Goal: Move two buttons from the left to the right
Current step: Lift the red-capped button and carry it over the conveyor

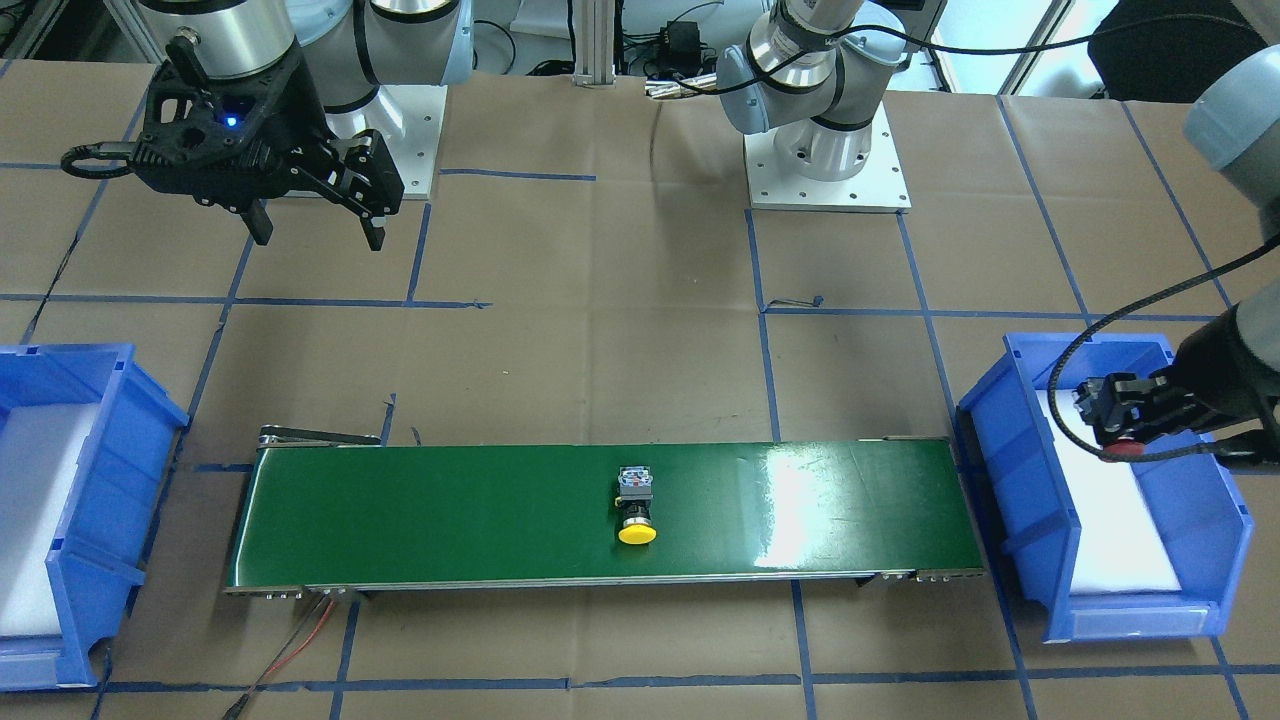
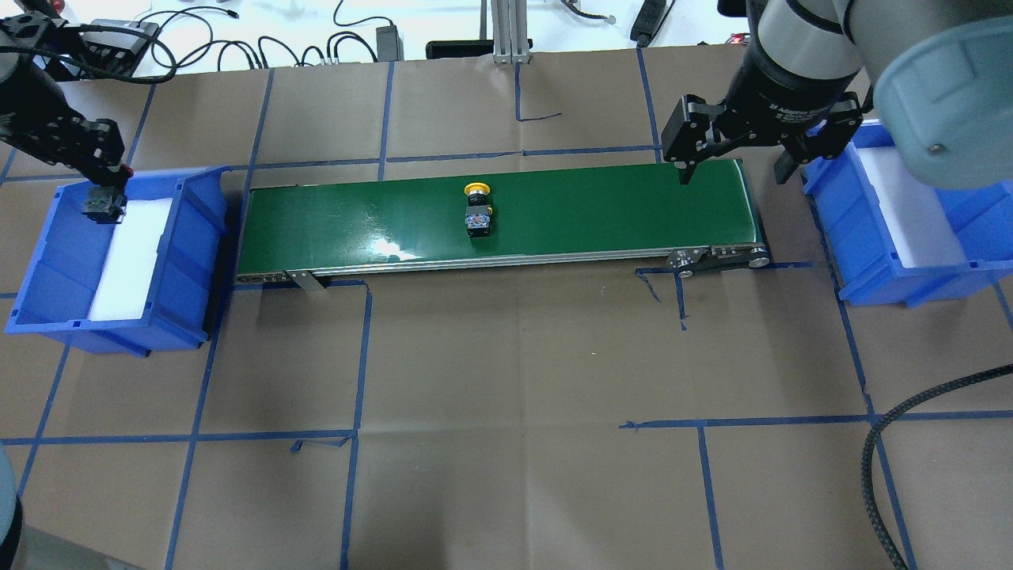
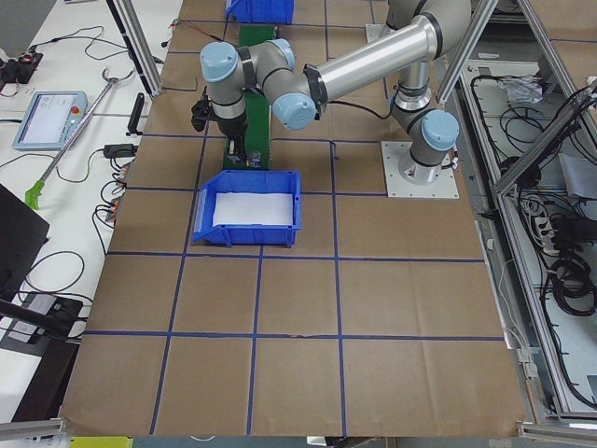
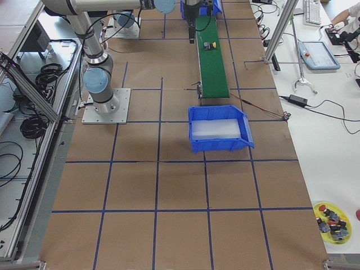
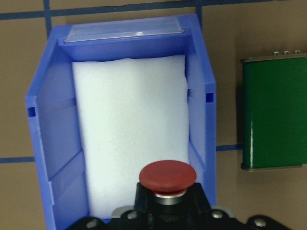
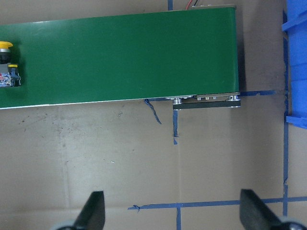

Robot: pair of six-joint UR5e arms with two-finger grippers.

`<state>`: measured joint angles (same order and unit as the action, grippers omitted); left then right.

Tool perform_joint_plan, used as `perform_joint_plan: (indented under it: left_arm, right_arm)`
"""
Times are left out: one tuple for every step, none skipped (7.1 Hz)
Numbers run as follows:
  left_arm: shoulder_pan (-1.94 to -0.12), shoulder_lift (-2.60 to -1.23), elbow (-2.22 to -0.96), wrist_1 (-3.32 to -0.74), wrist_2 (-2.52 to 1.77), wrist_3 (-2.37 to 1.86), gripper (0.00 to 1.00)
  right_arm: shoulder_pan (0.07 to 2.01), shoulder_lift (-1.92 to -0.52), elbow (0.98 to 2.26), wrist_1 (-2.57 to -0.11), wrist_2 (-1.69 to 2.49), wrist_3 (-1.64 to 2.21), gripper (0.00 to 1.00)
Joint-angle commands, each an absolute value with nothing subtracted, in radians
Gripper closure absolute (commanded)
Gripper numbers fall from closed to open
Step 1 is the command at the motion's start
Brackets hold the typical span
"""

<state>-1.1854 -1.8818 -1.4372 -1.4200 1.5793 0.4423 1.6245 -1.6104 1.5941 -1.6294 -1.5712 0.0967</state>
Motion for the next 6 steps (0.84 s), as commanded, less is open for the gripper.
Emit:
perform_joint_plan:
  left_arm:
    - [-1.309, -1.908, -1.439, -1.414, 1.569, 0.262, 1.0]
    - [-1.363, -1.926, -1.437, -1.404, 1.572, 0.205, 1.0]
    - [-1.383, -1.939, -1.439, -1.385, 1.572, 0.158, 1.0]
    - [-1.385, -1.96, -1.453, -1.355, 1.572, 0.167, 1.0]
    - [-1.387, -1.983, -1.466, -1.303, 1.571, 0.17, 1.0]
    - [-1.388, -1.994, -1.473, -1.295, 1.571, 0.176, 1.0]
  right_arm:
    - [1.624, -1.609, 1.595, -1.631, -1.569, 0.097, 0.0]
    - [1.624, -1.609, 1.595, -1.629, -1.569, 0.097, 0.0]
    - [1.624, -1.609, 1.595, -1.629, -1.569, 0.097, 0.0]
    - [1.624, -1.609, 1.595, -1.629, -1.569, 0.097, 0.0]
    - [1.624, -1.609, 1.595, -1.629, -1.569, 0.097, 0.0]
    - [1.624, -1.608, 1.597, -1.629, -1.569, 0.098, 0.0]
